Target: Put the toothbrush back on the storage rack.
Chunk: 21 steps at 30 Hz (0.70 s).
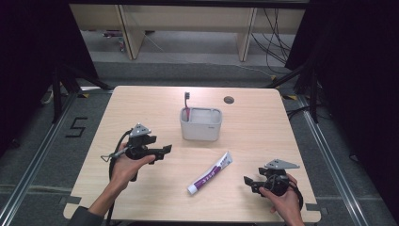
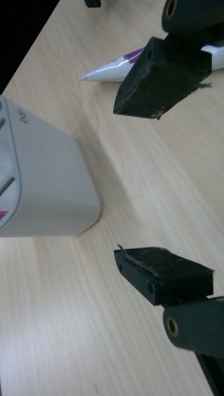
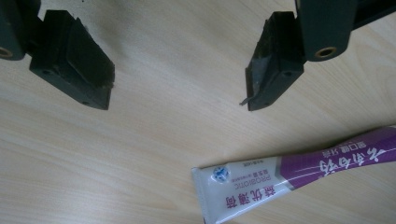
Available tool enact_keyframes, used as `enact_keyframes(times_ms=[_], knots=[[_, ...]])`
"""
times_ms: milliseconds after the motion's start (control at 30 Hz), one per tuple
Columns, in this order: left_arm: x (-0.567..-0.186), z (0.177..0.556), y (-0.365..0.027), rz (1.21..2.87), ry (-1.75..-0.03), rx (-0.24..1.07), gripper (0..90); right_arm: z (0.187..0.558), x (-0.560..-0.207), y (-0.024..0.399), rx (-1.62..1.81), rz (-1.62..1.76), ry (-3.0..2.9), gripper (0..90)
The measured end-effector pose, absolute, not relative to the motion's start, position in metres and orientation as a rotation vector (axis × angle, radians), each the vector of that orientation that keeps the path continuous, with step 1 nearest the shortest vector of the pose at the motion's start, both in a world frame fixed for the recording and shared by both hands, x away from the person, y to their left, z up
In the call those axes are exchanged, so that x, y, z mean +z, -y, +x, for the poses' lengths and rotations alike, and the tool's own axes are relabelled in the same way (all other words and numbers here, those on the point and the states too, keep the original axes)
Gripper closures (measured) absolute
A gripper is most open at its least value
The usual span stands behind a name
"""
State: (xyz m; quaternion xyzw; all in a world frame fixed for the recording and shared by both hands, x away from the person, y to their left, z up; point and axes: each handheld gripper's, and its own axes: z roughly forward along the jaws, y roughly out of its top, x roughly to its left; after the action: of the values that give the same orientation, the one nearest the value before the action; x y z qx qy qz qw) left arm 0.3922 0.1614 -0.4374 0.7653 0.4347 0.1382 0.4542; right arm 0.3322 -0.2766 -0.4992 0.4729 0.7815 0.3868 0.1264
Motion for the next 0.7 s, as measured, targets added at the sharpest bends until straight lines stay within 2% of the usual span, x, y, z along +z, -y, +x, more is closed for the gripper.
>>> enact_keyframes(times_ms=[700], knots=[[-0.483,0.347,-0.185,1.917,-1.093,0.298,20.9,0.332,-0.500,0.277,1.140,1.385,-2.274,24.8]])
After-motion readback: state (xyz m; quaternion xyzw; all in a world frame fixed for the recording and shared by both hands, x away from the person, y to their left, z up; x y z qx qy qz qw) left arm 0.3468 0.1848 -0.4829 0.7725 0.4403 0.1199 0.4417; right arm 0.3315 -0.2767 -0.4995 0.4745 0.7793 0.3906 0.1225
